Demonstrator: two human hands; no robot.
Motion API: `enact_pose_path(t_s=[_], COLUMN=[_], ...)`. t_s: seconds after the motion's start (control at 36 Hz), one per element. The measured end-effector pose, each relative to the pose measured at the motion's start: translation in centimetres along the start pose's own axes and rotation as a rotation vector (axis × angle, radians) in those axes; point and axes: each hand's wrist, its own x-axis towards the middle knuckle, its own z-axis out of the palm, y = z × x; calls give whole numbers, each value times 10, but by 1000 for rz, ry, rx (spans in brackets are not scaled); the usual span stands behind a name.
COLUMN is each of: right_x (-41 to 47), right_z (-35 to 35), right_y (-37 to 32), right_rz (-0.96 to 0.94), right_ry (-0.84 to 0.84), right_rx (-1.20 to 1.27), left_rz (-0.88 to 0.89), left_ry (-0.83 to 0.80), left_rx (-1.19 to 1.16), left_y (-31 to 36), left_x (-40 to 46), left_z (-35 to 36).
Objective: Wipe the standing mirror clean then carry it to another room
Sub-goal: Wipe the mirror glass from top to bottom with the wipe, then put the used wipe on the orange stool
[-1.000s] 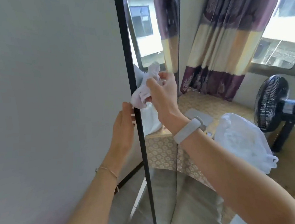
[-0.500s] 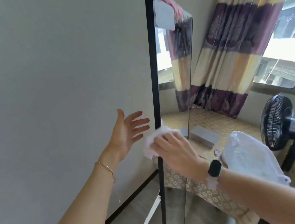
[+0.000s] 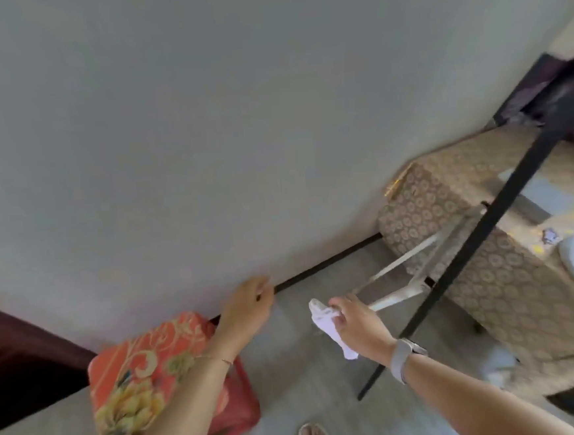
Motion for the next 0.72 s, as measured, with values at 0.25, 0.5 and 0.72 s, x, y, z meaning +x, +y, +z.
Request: enact_pose_path(t_s=[0.25,0.5,0.72], right_x=[61,117,110], right_z=[224,365,352], right_y=[-94,-138,-120], right_rz=[54,-405,-287], right_ry=[-380,-359,-464], right_rx=[114,-53,-101], left_rz=[-588,-636,-665], left_ry=[14,-107,-231], left_rx=[187,315,337], left_y=[-288,-410,-411], left_x=[-40,-6,4], left_z=[-24,9,2])
